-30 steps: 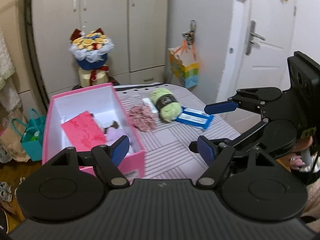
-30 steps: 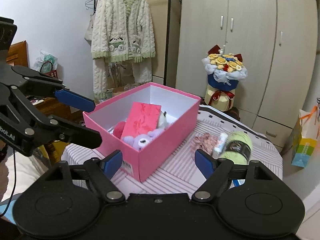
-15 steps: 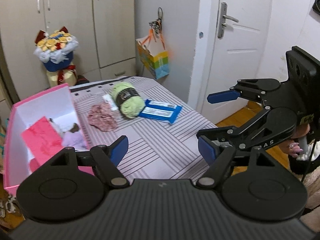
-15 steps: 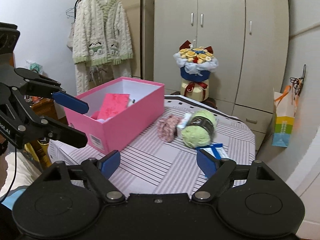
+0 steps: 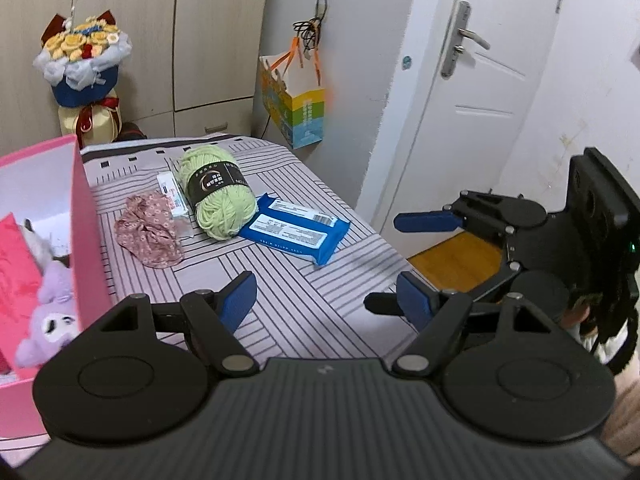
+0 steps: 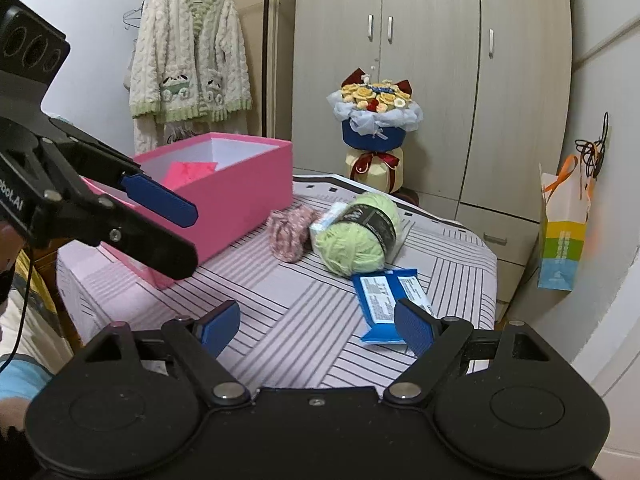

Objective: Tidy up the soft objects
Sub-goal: 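Move both grippers back toward the blue wipes packet on the table, then close the left gripper on the blue wipes packet while the right gripper grasps it too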

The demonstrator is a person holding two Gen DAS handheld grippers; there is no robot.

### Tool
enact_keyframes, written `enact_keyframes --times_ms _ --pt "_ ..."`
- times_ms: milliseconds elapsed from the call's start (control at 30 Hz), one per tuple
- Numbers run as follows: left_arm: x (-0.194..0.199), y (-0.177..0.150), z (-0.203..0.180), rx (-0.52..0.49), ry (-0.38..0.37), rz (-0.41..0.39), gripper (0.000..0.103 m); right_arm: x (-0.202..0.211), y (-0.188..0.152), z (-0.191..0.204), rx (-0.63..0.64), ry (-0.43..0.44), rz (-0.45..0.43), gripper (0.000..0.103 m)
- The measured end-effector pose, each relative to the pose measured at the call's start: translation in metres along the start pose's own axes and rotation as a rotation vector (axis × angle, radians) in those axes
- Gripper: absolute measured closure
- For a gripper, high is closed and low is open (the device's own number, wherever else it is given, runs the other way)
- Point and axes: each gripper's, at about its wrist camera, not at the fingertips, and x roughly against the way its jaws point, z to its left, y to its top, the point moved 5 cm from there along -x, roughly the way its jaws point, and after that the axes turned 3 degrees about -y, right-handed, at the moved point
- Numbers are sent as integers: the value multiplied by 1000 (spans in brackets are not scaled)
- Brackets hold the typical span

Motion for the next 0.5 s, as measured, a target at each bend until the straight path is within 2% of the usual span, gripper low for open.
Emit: enact_keyframes --times_ms 500 --pt "-103 11 30 214 -30 22 28 -77 -10 -42 79 -47 50 14"
